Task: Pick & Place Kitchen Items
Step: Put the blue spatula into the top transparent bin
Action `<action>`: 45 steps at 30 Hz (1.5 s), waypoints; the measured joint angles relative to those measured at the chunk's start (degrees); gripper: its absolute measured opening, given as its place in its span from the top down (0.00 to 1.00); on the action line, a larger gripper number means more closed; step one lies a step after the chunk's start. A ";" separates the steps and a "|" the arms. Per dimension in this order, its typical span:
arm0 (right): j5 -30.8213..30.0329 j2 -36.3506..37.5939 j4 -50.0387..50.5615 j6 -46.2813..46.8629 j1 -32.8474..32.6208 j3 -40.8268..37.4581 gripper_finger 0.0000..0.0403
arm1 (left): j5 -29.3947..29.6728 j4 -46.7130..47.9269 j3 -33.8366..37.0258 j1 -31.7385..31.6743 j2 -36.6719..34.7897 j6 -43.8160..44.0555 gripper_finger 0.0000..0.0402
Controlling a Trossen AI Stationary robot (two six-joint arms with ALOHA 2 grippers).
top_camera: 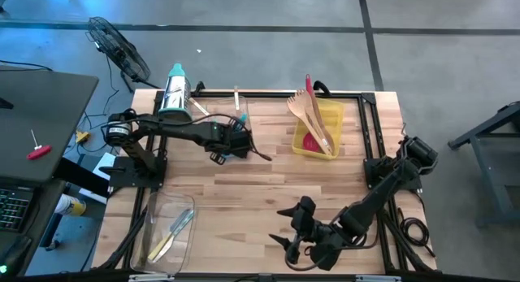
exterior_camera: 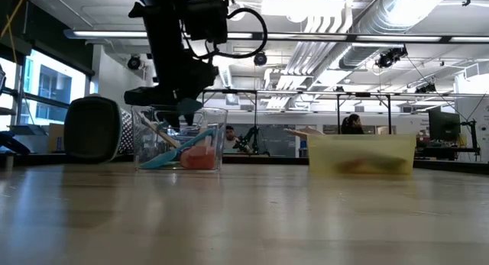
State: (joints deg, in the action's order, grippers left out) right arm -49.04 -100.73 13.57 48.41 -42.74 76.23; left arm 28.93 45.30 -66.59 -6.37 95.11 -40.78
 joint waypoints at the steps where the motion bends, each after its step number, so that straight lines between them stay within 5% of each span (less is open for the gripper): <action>1: 0.01 0.00 0.02 -0.06 -0.01 0.00 0.15 | 0.16 -0.87 0.00 0.00 0.00 0.63 0.61; 10: -0.01 0.00 0.06 -4.51 0.02 0.00 0.15 | 1.69 -5.51 -0.11 0.52 -0.02 2.94 0.38; 27: 0.00 0.00 5.90 -6.69 0.81 -0.02 0.15 | 12.30 -6.71 -0.11 8.46 0.04 3.65 0.38; 31: 0.07 0.00 6.82 -6.67 0.81 -0.04 0.15 | 10.65 -6.40 -0.11 8.55 0.02 3.59 0.38; 37: 2.05 0.00 6.90 -6.67 0.74 -0.04 0.15 | 17.11 -6.60 -0.11 7.62 0.04 1.82 0.38; 45: 4.24 0.00 6.89 -6.69 0.74 -0.13 0.15 | 18.19 -6.30 -0.13 2.95 0.02 6.60 0.38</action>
State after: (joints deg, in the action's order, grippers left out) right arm -44.80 -100.73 20.46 41.71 -42.00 76.09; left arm 47.11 39.00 -66.72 -3.42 95.13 -34.18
